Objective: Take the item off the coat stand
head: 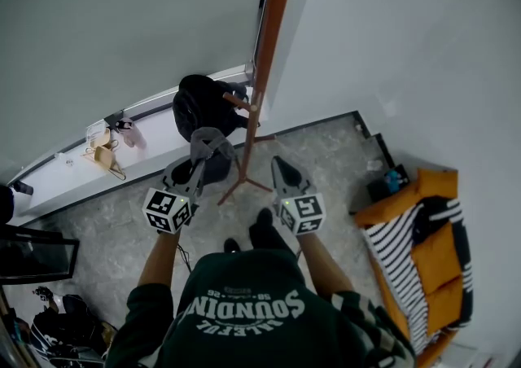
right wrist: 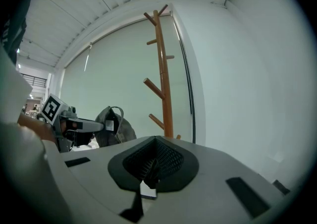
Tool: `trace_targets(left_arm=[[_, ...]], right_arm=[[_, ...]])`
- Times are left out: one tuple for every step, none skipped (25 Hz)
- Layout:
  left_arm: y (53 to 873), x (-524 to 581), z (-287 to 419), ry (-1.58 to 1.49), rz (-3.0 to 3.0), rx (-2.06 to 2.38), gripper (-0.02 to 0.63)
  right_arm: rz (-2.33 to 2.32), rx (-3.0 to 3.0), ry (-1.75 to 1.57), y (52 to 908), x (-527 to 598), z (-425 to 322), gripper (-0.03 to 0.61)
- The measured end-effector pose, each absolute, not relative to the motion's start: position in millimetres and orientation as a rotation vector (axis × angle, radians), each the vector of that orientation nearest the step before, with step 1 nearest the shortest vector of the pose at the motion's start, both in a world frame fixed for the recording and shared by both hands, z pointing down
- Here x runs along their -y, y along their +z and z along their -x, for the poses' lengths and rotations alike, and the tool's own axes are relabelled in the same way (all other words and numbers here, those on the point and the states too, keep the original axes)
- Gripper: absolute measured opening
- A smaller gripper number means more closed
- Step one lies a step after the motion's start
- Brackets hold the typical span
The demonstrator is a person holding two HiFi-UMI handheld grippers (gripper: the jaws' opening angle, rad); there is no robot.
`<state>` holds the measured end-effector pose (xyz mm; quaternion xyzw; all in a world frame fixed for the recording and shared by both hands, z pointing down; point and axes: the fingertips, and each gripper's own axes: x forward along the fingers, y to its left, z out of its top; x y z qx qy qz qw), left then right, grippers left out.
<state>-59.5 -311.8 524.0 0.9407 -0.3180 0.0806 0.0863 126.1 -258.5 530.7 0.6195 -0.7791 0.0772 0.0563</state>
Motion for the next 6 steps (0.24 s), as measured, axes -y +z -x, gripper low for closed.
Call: trace_targets(left_arm=[[524.1, 311.8, 59.5, 0.238, -2.801, 0.949, 0.037], [524.4, 311.5, 59.7, 0.236, -2.800, 0.949, 0.037], [524.8, 311.2, 59.9, 0.234, -2.799, 0.950, 0.037], [525.3, 310.9, 60.2, 0.233, -2.797, 0.950, 0.037], [525.8, 310.6, 60.5, 0.231, -2.796, 0.951, 0.037], [526.3, 310.3, 60.8, 0.230, -2.795, 0.952, 0.037]], right_arm=[[-1.877, 2.365, 0.238, 531.1, 258.2, -125.9, -0.002], [-1.876, 2.366, 0.237, 531.7, 258.0, -125.9, -0.002], [-1.876, 2.366, 0.233, 532.1, 257.9, -125.9, -0.002], [-1.878, 2.366, 0.228, 532.5, 257.8, -126.0, -0.002], [-1.880, 2.365, 0.225, 532.9, 257.7, -126.2, -0.002], [-1.883, 2.363, 0.222, 533.4, 257.6, -126.5, -0.002]])
